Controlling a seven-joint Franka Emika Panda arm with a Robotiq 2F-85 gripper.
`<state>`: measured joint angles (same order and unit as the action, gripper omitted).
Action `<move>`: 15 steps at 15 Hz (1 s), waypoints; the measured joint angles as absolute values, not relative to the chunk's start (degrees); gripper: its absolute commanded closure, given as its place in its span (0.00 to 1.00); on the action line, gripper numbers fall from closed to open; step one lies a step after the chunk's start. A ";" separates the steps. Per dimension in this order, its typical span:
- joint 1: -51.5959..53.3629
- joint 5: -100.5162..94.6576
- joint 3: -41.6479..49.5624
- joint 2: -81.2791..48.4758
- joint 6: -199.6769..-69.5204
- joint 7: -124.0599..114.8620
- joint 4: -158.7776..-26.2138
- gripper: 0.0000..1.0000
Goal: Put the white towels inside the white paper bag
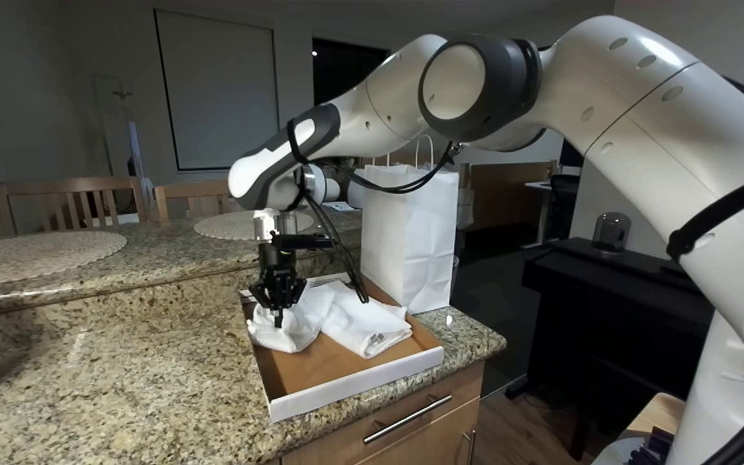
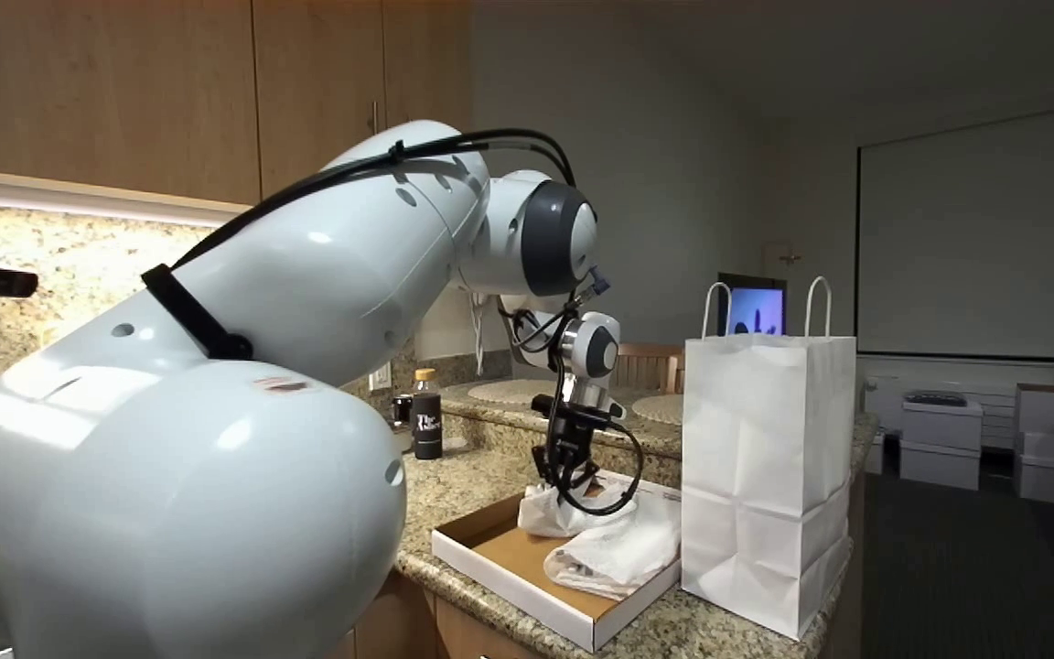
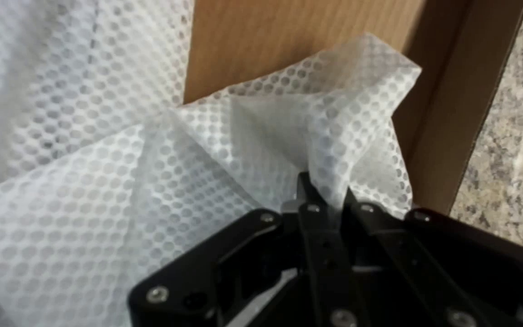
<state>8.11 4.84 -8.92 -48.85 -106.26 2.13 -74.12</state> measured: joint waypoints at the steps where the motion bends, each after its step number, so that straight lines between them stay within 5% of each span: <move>1: 7.74 4.85 -9.24 -47.40 -106.34 3.74 -75.04 0.92; 15: 9.80 -1.34 -9.29 -17.43 -104.46 5.31 -86.84 0.92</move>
